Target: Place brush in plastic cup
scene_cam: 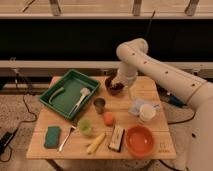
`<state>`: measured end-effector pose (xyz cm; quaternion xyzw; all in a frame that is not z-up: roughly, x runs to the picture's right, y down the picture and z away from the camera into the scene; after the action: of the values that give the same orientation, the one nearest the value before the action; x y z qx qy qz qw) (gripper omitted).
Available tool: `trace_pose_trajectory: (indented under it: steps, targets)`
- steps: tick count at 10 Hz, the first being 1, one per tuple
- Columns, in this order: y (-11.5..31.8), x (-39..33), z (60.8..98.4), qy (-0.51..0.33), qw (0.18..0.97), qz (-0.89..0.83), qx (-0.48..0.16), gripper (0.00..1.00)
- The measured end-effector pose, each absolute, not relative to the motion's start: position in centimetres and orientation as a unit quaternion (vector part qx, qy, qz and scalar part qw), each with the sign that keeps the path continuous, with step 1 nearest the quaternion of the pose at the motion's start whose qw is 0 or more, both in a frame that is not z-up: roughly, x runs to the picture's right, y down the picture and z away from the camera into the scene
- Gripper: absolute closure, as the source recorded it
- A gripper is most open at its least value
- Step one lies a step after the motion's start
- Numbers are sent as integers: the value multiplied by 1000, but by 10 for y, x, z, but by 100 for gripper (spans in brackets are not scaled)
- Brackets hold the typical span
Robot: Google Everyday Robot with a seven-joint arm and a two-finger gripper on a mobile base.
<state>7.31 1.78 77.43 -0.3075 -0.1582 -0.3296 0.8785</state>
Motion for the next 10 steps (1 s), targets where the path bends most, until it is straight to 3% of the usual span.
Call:
trace_pose_trajectory:
  steps: [10]
  targets:
    - [8, -149, 829, -243, 825, -439, -260, 20]
